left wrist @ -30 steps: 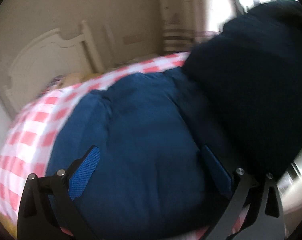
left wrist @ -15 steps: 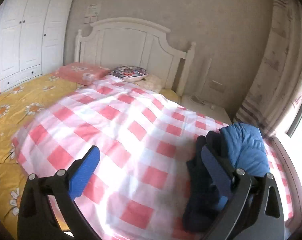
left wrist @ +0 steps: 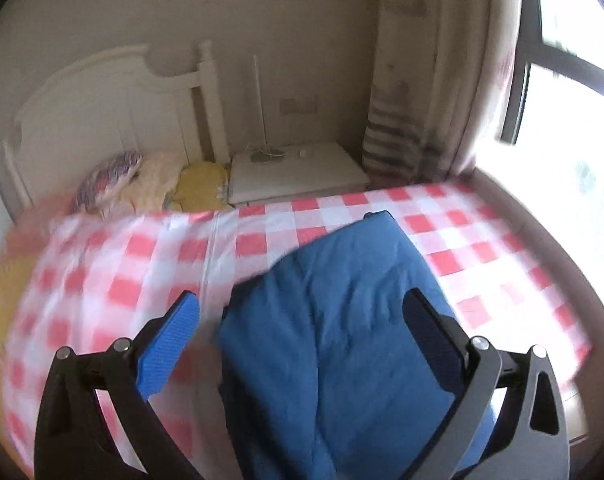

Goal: Fold large clothes
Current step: 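Fold the lifted end over with the right tool while the left tool holds the bundle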

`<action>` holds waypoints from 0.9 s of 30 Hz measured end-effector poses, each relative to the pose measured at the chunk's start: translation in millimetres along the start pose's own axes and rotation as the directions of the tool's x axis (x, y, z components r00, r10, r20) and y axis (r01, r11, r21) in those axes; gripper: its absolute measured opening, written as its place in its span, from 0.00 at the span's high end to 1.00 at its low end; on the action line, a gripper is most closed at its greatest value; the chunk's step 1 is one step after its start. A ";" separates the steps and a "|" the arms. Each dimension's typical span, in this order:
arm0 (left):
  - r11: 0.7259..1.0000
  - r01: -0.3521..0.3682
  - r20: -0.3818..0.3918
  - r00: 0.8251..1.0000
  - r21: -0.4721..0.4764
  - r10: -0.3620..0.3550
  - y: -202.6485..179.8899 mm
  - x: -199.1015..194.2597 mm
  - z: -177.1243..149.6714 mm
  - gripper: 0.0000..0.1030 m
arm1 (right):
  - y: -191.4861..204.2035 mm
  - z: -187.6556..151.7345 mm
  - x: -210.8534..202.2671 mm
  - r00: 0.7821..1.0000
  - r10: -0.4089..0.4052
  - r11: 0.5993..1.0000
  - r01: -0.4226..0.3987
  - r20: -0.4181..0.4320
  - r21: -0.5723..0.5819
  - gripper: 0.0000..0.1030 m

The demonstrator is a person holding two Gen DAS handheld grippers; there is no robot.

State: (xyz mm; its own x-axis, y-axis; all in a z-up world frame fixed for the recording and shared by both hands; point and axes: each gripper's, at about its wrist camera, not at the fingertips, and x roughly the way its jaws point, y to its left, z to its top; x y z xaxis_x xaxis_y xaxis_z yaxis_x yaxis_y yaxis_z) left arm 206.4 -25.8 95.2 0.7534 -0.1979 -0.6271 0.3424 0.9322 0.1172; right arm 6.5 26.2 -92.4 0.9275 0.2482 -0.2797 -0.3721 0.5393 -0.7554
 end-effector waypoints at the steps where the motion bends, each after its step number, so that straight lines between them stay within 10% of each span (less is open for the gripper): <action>1: 0.999 -0.024 -0.009 1.000 0.025 0.024 -5.4 13.1 3.6 0.02 | 4.7 -3.6 -1.9 1.000 0.002 1.000 -0.002 0.002 -0.023 0.52; 4: 0.982 -0.126 -0.118 0.983 0.138 0.142 -20.6 87.8 -12.2 0.02 | 14.2 -6.2 -6.4 1.000 -0.024 0.996 0.024 -0.009 -0.080 0.51; 10: 0.991 0.079 -0.175 0.980 -0.107 -0.097 28.8 139.6 -54.3 0.02 | -7.6 -14.1 -37.4 0.987 0.157 0.988 -0.157 0.022 0.004 0.40; 14: 0.992 0.071 -0.156 0.984 -0.101 -0.087 29.6 140.0 -60.8 0.02 | -53.6 -27.7 -82.4 0.930 0.326 0.905 -0.358 0.169 0.228 0.21; 22: 0.992 0.075 -0.155 0.984 -0.105 -0.091 34.8 141.6 -60.0 0.02 | -134.5 -33.2 -59.1 0.925 0.315 0.728 -0.380 0.214 0.571 0.41; 25: 0.992 0.075 -0.153 0.984 -0.105 -0.091 34.3 139.8 -60.3 0.02 | -99.0 -27.2 -17.9 0.893 0.447 0.737 -0.403 0.055 0.543 0.39; 27: 0.993 0.068 -0.151 0.985 -0.096 -0.082 35.0 138.5 -60.3 0.02 | -66.9 -25.3 -13.9 0.933 0.360 0.829 -0.321 0.003 0.457 0.34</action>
State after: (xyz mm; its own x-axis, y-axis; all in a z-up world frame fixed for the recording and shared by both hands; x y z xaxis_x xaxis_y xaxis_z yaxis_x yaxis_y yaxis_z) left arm 288.9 -2.3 -33.9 0.6292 -0.2260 -0.7437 0.3376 0.9413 -0.0005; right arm 19.4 -33.7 -52.9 0.7314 0.4282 -0.5308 -0.6234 0.7353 -0.2659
